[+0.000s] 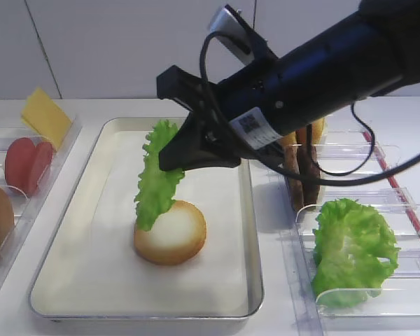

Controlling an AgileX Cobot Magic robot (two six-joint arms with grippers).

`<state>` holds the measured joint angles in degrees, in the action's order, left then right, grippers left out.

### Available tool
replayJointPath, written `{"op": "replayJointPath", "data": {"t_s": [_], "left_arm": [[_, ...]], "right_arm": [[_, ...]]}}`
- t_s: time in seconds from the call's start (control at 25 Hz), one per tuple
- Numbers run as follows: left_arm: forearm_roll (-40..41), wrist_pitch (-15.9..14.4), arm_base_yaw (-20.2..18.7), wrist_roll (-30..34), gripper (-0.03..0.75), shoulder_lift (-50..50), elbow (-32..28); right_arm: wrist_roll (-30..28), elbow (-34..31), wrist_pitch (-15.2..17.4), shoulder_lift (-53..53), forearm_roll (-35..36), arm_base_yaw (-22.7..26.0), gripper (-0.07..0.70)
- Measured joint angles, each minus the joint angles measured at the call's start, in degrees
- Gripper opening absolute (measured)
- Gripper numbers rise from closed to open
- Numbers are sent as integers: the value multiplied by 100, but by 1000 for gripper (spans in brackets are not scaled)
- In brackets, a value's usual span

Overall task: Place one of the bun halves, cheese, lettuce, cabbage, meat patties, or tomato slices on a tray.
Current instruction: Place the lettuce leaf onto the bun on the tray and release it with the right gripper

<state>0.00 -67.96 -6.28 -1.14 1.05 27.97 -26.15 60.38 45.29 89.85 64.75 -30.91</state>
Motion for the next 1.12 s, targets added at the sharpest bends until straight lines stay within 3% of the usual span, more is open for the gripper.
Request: {"op": "replayJointPath", "data": {"t_s": [0.24, 0.64, 1.12], "left_arm": [[0, 0, 0, 0, 328, 0, 0], [0, 0, 0, 0, 328, 0, 0], [0, 0, 0, 0, 328, 0, 0]], "right_arm": [[-13, 369, 0, 625, 128, -216, 14], [-45, 394, -156, 1072, -43, -369, 14], [580, 394, -421, 1185, -1183, -369, 14]]}}
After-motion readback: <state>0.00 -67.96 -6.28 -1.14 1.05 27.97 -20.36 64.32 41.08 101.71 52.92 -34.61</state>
